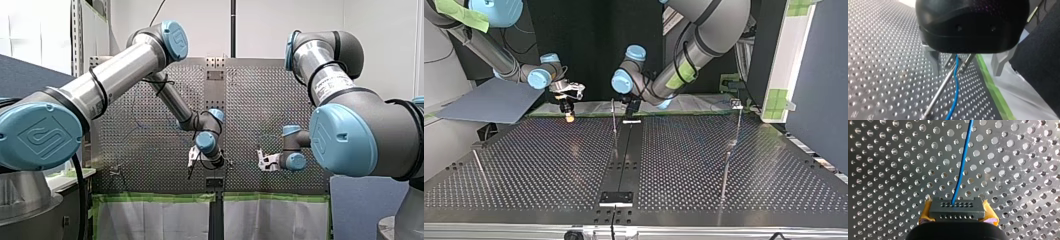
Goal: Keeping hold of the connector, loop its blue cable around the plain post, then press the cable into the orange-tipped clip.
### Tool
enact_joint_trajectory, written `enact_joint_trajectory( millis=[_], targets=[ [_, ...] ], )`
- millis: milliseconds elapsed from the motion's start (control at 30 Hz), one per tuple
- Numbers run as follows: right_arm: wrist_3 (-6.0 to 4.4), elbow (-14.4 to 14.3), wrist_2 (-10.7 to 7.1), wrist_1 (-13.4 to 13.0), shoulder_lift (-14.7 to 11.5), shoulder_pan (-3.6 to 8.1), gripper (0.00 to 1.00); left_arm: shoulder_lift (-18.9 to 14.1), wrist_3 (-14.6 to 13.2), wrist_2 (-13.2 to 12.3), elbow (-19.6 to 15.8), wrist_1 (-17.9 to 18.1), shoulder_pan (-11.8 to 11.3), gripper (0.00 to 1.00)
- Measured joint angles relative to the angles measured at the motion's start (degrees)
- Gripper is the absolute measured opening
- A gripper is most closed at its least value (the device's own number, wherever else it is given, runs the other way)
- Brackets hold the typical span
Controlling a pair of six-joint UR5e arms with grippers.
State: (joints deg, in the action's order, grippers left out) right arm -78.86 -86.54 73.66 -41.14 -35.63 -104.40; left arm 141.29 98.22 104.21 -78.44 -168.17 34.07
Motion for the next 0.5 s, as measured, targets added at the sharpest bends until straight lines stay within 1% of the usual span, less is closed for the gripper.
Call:
enact_joint_trajectory(
  millis=[267, 500],
  targets=[
    [0.0, 0.0, 0.0, 0.0, 0.0, 0.02, 0.0, -0.01, -0.05, -0.64, -0.96, 0.6, 1.34, 1.0],
    [0.0, 0.0, -0.06, 0.0, 0.0, 0.01, 0.0, -0.02, -0.05, -0.72, -3.21, 3.14, 2.13, 1.0]
  ],
)
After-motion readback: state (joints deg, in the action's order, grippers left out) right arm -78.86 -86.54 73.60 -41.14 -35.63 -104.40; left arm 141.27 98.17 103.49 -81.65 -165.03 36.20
